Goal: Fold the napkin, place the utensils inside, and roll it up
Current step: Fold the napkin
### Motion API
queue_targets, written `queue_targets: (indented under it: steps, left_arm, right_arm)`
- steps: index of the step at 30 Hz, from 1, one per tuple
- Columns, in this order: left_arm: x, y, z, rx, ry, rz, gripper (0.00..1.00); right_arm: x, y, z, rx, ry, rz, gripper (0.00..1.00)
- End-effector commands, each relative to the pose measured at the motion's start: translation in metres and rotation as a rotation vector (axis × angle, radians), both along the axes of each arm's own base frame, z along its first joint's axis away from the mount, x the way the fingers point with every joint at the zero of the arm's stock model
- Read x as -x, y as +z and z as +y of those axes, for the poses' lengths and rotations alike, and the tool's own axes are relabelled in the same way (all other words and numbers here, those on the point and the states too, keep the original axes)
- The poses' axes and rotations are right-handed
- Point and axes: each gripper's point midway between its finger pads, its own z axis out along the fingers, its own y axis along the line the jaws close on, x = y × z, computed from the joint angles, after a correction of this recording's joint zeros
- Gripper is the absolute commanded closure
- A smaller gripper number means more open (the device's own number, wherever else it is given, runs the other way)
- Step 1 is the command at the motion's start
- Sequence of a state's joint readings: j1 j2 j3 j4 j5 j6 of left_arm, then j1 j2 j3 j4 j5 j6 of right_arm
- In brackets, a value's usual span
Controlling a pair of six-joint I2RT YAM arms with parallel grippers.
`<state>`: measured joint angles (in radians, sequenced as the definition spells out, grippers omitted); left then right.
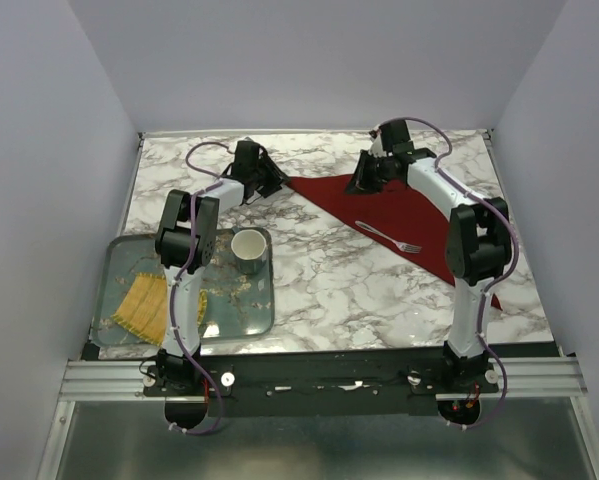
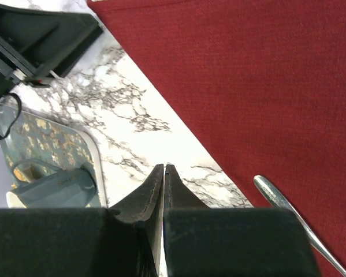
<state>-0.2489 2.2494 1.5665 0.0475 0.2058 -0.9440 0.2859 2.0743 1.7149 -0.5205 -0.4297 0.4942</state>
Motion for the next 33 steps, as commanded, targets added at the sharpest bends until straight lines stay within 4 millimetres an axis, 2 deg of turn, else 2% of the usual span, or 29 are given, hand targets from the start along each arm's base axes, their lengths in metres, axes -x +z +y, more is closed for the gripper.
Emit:
queue_targets:
  steps: [1,5,9,10,14,15,17,18,20,21,22,23,24,26,27,28,29,30,31,33]
  left_arm:
    - [-0.001,-0.021,0.001,0.029,0.025,0.034,0.48]
    - [-0.004,-0.023,0.004,0.032,0.056,0.028,0.5]
    - [-0.009,-0.023,0.001,0.053,0.061,0.018,0.58]
    - [-0.01,-0.023,0.002,0.047,0.063,0.012,0.6]
    - [-0.018,-0.012,0.002,0.017,0.036,-0.039,0.81]
    - [-0.021,-0.001,0.0,0.01,0.029,-0.055,0.93]
    - [-0.024,0.012,0.0,-0.048,0.007,-0.101,1.0]
    - [-0.025,0.026,-0.001,-0.07,-0.001,-0.132,1.0]
    - [-0.025,0.042,-0.006,-0.135,-0.024,-0.185,1.0]
    - [-0.024,0.056,-0.008,-0.15,-0.032,-0.216,1.0]
    - [-0.023,0.064,-0.014,-0.164,-0.043,-0.234,1.0]
    - [-0.021,0.071,-0.019,-0.176,-0.053,-0.25,1.0]
    - [-0.013,0.08,-0.033,-0.201,-0.085,-0.27,1.0]
    - [-0.005,0.091,-0.047,-0.22,-0.112,-0.287,1.0]
    - [0.007,0.102,-0.068,-0.22,-0.151,-0.31,1.0]
    - [0.015,0.101,-0.075,-0.226,-0.167,-0.309,1.0]
    - [0.025,0.103,-0.087,-0.228,-0.189,-0.315,1.0]
    - [0.034,0.115,-0.096,-0.225,-0.205,-0.337,1.0]
    - [0.051,0.115,-0.118,-0.243,-0.245,-0.349,1.0]
    - [0.07,0.129,-0.138,-0.238,-0.279,-0.378,1.0]
  right_arm:
    - [0.001,0.003,-0.018,0.033,-0.027,-0.034,0.89]
    - [0.001,0.008,-0.025,0.037,-0.039,-0.05,0.89]
    - [0.004,0.013,-0.031,0.048,-0.043,-0.066,0.89]
    - [0.005,0.019,-0.033,0.047,-0.044,-0.08,0.9]
    - [0.013,0.025,-0.041,0.048,-0.055,-0.085,0.9]
    - [0.018,0.022,-0.045,0.055,-0.06,-0.077,0.89]
    - [0.023,0.031,-0.054,0.065,-0.078,-0.098,0.89]
    - [0.027,0.03,-0.059,0.074,-0.087,-0.096,0.9]
    - [0.039,0.021,-0.073,0.093,-0.11,-0.073,0.89]
    - [0.043,0.031,-0.079,0.094,-0.124,-0.094,0.89]
    - [0.052,0.021,-0.085,0.104,-0.132,-0.067,0.9]
    - [0.055,0.02,-0.094,0.109,-0.151,-0.066,0.9]
    - [0.06,0.03,-0.1,0.113,-0.167,-0.09,0.9]
    - [0.072,0.017,-0.127,0.15,-0.249,-0.058,0.9]
    - [0.077,0.016,-0.136,0.15,-0.279,-0.048,0.89]
    - [0.083,0.026,-0.144,0.13,-0.316,-0.063,0.89]
    - [0.093,0.015,-0.161,0.134,-0.364,-0.03,0.89]
    - [0.099,0.015,-0.166,0.131,-0.379,-0.025,0.89]
    - [0.103,0.027,-0.179,0.134,-0.426,-0.062,0.89]
    - [0.119,0.023,-0.201,0.163,-0.49,-0.049,0.89]
